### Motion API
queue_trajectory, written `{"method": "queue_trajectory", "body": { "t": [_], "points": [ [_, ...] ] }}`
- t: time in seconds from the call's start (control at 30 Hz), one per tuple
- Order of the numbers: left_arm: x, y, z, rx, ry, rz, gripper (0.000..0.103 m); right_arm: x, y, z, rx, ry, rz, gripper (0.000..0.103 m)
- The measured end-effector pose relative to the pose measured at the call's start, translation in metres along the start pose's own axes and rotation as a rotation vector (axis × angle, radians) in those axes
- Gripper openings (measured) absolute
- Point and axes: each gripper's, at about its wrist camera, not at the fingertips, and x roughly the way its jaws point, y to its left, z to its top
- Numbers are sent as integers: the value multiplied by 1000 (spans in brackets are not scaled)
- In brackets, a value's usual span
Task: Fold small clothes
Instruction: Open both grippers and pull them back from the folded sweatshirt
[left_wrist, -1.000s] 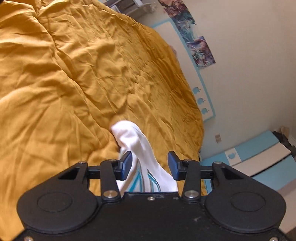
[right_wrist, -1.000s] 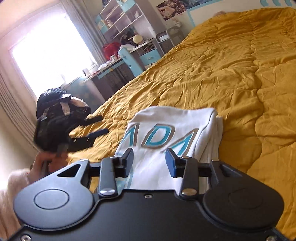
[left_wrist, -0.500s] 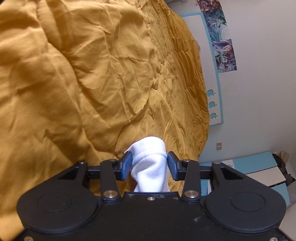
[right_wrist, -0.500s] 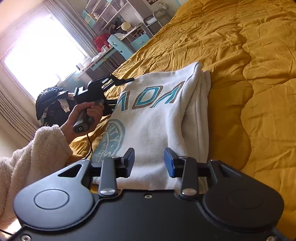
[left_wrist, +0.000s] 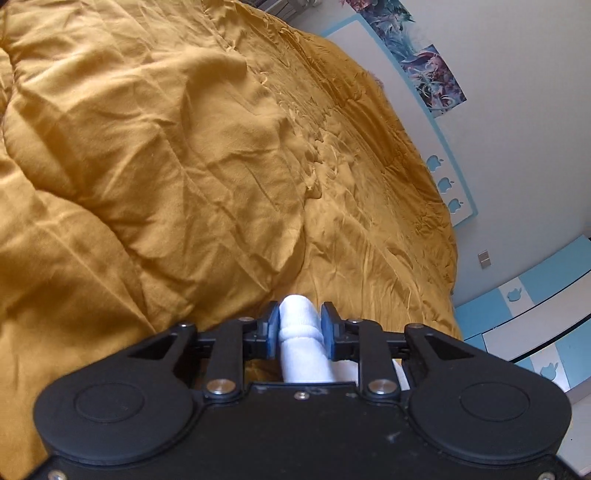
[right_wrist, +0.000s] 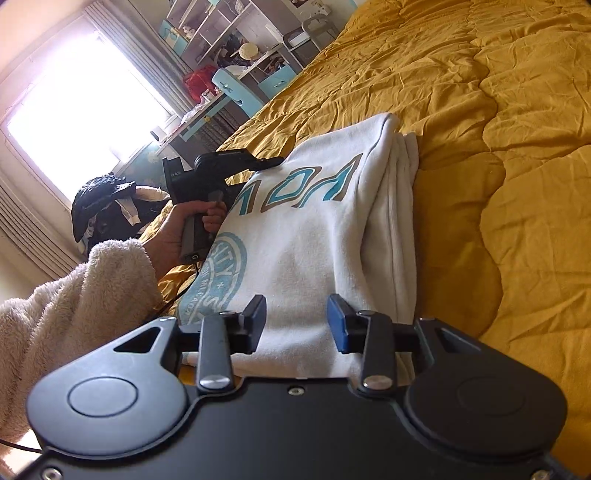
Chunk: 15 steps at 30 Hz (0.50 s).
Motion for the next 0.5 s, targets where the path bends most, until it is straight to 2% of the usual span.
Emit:
{"method": "queue_trajectory", "body": {
  "t": [0.03,0.13,0.23,0.3,0.37,0.5],
  "points": [
    [-8,-6,2,22,-10,16,34,0,1,0,-17,1,-6,36],
    [-45,-27,2,104,-27,-3,34,0,3,-1,-25,1,-18,36],
    [-92,-58,-18,209,-20,-20,34,-9,7,0,15,-25,-19,40],
    [-121,-78,-43,277,-2,-25,37,-18,16,-2,0,-73,-39,41],
    [-152,-96,-87,342,54,-48,39,-26,26,-5,-50,-113,-65,42],
    [-177,-113,-163,430,128,-52,40,-28,36,-14,-119,-111,-145,42]
  ]
}}
